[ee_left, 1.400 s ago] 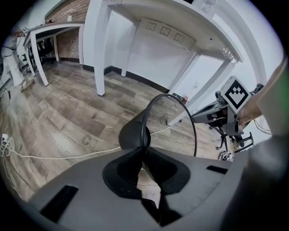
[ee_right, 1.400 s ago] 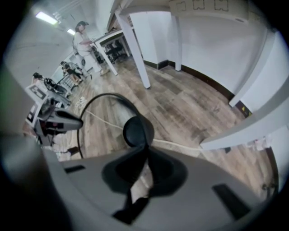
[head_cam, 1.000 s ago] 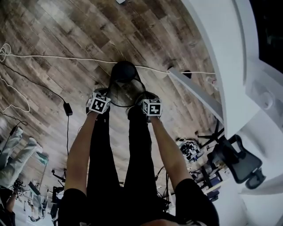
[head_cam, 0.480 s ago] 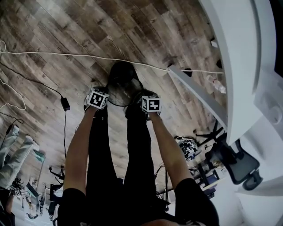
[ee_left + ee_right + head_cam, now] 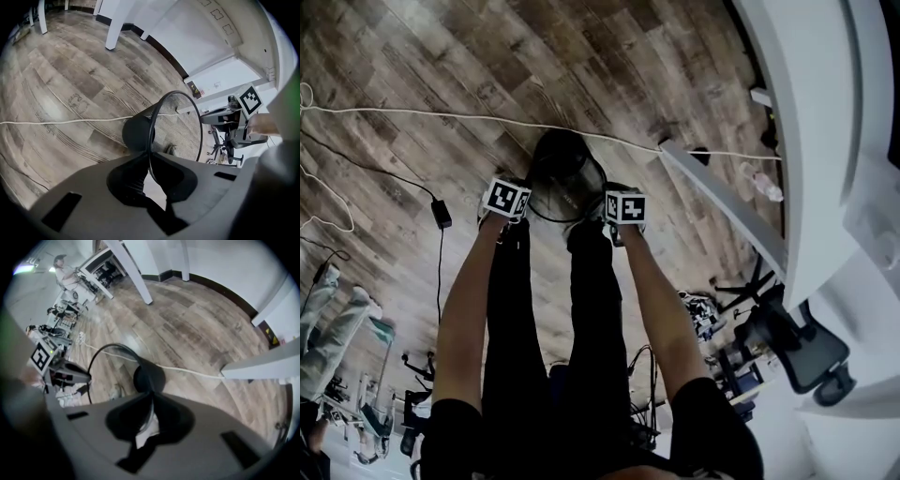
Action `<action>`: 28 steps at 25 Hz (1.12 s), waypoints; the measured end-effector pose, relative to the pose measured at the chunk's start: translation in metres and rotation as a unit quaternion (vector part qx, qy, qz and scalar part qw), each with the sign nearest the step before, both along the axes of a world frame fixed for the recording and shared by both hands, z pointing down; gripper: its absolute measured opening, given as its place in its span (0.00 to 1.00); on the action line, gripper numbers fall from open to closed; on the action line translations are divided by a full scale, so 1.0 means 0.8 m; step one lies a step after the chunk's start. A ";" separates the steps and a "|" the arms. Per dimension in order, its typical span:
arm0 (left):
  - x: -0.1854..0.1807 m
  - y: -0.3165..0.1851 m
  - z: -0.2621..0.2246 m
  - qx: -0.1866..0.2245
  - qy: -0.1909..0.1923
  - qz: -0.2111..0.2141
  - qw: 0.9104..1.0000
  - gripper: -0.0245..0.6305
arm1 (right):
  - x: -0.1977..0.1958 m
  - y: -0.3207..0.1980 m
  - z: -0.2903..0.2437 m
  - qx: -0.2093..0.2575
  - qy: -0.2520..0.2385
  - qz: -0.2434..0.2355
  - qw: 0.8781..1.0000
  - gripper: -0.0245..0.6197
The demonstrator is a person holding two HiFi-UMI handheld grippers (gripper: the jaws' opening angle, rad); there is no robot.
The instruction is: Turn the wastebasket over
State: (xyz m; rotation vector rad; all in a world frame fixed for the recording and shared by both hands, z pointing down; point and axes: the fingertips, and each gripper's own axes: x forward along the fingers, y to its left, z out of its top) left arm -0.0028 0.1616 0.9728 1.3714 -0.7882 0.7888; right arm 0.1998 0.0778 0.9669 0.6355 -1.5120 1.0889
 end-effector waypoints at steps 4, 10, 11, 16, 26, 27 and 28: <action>-0.004 0.007 0.002 0.005 -0.002 -0.014 1.000 0.13 | -0.006 0.002 -0.002 0.011 -0.011 0.004 1.000 0.11; -0.019 0.000 0.009 0.009 -0.023 -0.023 0.999 0.14 | -0.024 -0.011 -0.001 0.027 -0.018 -0.002 0.999 0.11; -0.019 0.000 0.009 0.008 -0.021 -0.022 1.000 0.14 | -0.024 -0.011 0.000 0.028 -0.017 -0.004 0.999 0.11; -0.012 0.000 0.007 0.019 -0.021 0.003 1.000 0.15 | -0.018 -0.012 0.002 0.037 -0.013 -0.002 0.999 0.12; -0.010 -0.009 0.001 0.041 -0.029 0.012 0.999 0.35 | -0.026 -0.018 -0.004 0.061 0.003 -0.016 0.998 0.26; -0.013 -0.011 -0.001 0.042 -0.031 0.008 0.999 0.36 | -0.025 -0.021 -0.007 0.066 0.006 -0.016 0.998 0.27; -0.016 -0.013 -0.004 0.044 -0.033 0.004 0.999 0.36 | -0.024 -0.024 -0.011 0.070 0.007 -0.016 0.997 0.27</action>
